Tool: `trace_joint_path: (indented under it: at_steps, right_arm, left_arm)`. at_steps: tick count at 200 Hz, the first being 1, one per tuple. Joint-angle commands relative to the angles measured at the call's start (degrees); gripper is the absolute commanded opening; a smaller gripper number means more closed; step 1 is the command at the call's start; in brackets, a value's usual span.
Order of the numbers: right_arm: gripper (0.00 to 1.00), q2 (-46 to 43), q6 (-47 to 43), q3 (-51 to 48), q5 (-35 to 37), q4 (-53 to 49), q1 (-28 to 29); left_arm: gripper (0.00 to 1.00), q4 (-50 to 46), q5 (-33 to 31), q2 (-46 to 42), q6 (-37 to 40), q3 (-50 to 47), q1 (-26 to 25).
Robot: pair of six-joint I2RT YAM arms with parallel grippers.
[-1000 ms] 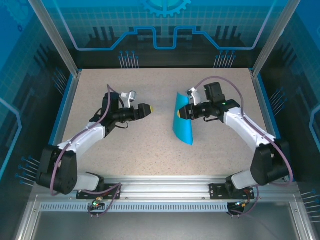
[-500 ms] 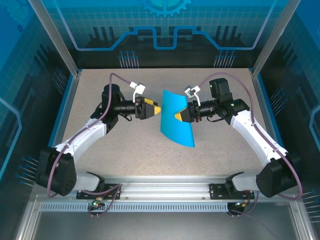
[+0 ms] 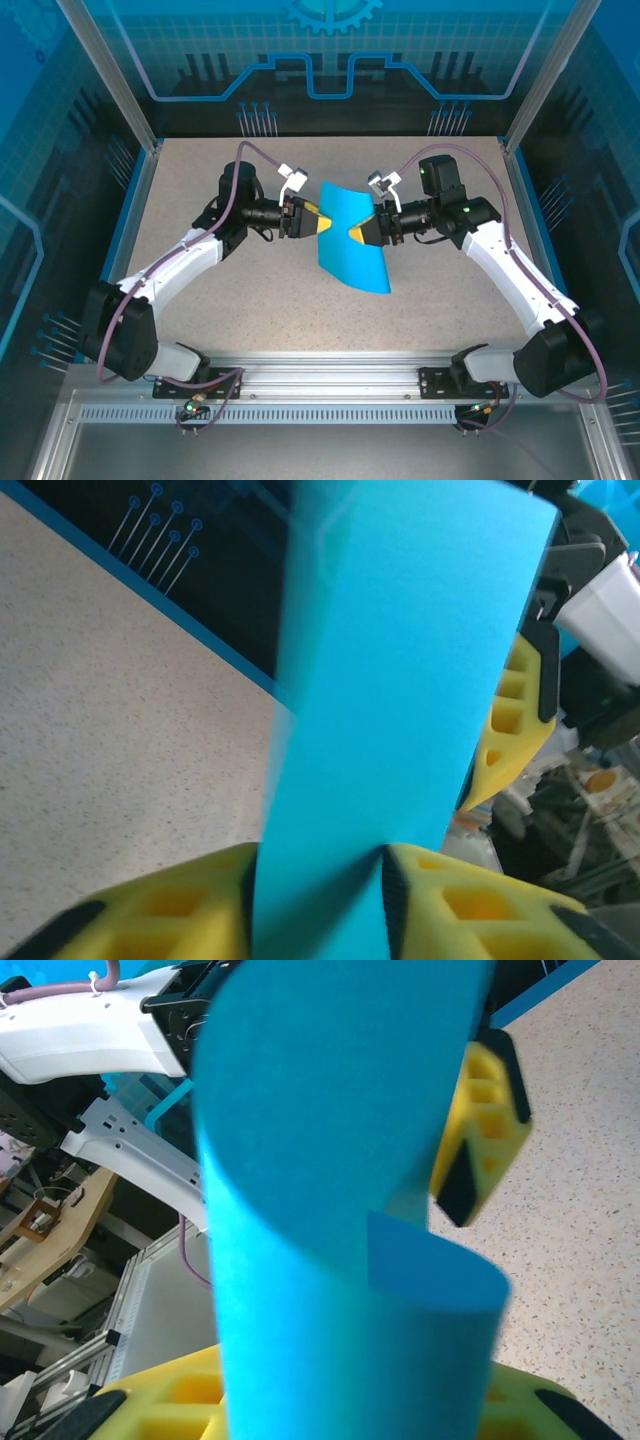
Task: Fold a paper plane with a square sheet of paper (fold left side to right side)
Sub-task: Place a square sheet of paper at the center of the table.
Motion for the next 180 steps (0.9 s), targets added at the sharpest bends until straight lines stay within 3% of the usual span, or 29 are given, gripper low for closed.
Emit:
trace_joint_path:
  at_steps: [1, 21, 51, 60, 100, 151, 180]
  right_arm:
    - [0.33, -1.3, 0.4, 0.1, 1.3, 0.0, -1.5]
    - [0.37, -1.8, 1.2, -0.7, 3.4, 0.3, -2.6]
    - [0.53, -3.0, 3.8, -2.7, 12.1, 0.6, -5.1]
    - [0.62, -3.6, 5.0, -3.7, 16.2, 0.9, -5.8]
    - [0.81, -5.2, 11.1, -9.2, 32.1, 3.1, -8.1]
    - [0.87, -4.5, 18.3, -17.3, 37.9, 9.2, -7.9]
    - [0.86, -2.6, 22.5, -22.4, 38.2, 14.5, -6.2]
  left_arm:
    - [0.17, -1.8, 1.0, 0.0, 1.7, 1.6, -0.5]
    - [0.09, -2.7, -0.5, 0.0, 2.1, 1.2, -0.6]
    - [0.01, -7.3, -5.2, 0.8, 3.2, 1.1, -0.6]
    - [0.01, -8.6, -6.3, 1.4, 3.3, 1.0, -0.6]
    - [0.01, -12.5, -12.7, 6.0, 3.0, -0.1, -0.6]
    - [0.00, -16.8, -20.8, 15.5, 3.2, 0.5, -0.3]
    - [0.00, -27.8, -29.1, 21.3, 5.0, 5.2, -0.3]
